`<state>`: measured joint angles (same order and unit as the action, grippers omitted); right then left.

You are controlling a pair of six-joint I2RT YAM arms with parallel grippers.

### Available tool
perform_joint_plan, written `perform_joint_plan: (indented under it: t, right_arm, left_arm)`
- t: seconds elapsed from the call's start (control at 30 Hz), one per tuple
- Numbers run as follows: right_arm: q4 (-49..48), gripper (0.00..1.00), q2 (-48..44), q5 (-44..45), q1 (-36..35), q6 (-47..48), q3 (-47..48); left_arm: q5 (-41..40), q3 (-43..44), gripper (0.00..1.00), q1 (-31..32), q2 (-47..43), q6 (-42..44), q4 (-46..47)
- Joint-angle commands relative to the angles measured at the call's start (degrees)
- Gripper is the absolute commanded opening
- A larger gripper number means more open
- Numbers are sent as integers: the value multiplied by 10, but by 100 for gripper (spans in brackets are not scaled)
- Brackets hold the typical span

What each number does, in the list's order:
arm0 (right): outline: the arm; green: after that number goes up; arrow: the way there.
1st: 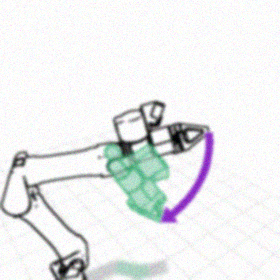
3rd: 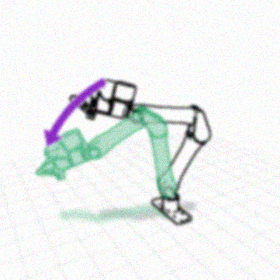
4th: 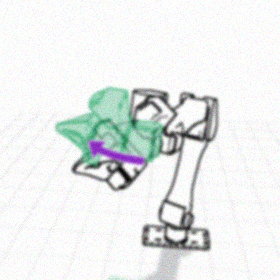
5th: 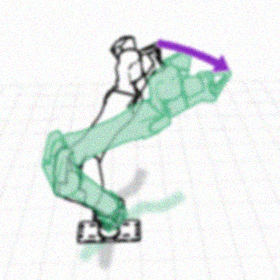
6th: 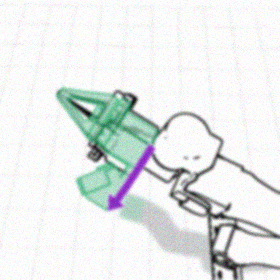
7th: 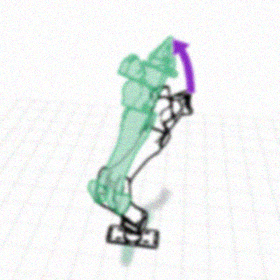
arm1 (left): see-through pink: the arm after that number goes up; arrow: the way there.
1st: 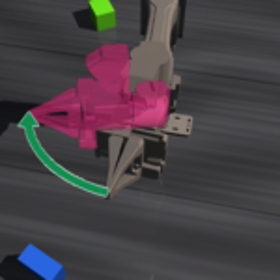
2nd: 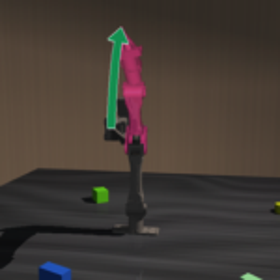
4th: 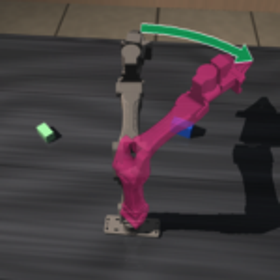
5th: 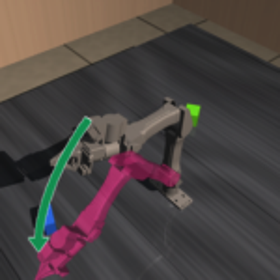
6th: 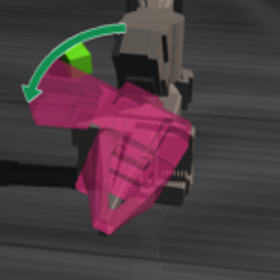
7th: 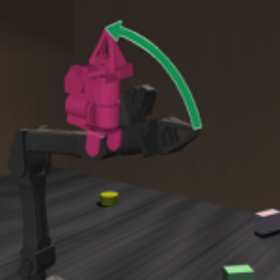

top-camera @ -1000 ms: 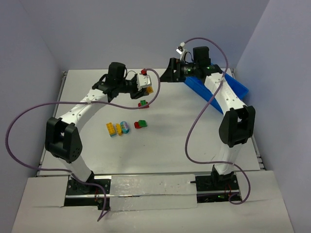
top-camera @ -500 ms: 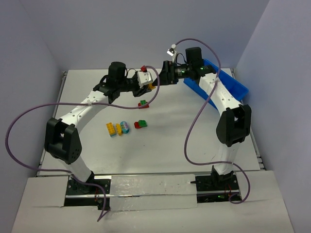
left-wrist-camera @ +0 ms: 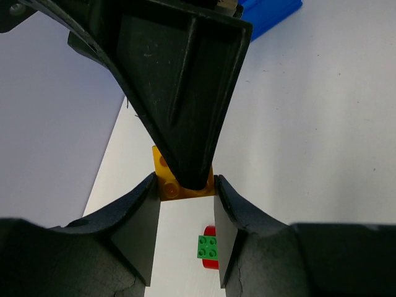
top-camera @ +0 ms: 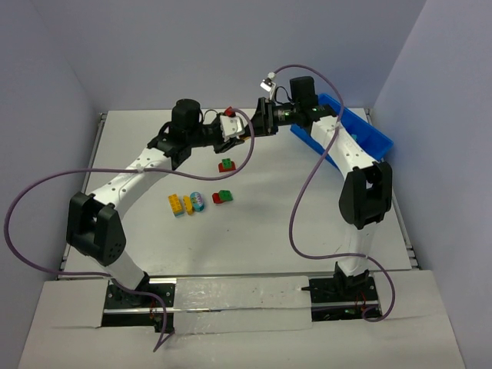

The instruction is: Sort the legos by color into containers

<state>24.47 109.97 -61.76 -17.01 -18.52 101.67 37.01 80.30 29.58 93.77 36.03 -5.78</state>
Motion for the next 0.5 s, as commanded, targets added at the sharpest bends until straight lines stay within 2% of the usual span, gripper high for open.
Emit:
perform_joint_plan:
  t: [0.0,0.03,0.13,0.2,0.27,0.3,0.33,0.47]
  right_arm:
    - [-43,48,-7,-35,-7,-17,1]
    - [-48,37,-7,-40,-7,-20,0]
    - [-50,15,-8,-46,-5,-28,1]
    - [-49,3,-12,-24,4,-31,3]
    - [-41,1,-13,-15,18,-27,7]
    - [-29,0,-12,8,37,-11,16]
    - [-16,0,-10,30,49,4,23]
    - [15,0,8,142,114,53,55]
  left_arm:
    - [-5,-3,0,4,-27,-3,42]
    - [-11,-5,3,5,-26,-6,43]
    - [-24,-8,32,5,-25,-18,44]
    - [-55,-7,57,5,-22,-34,38]
    - [-70,-1,72,4,-19,-54,29]
    - [-94,5,87,1,-18,-80,21]
    - [-114,11,98,-2,-18,-102,14]
    - [-144,34,99,-28,-19,-182,-24]
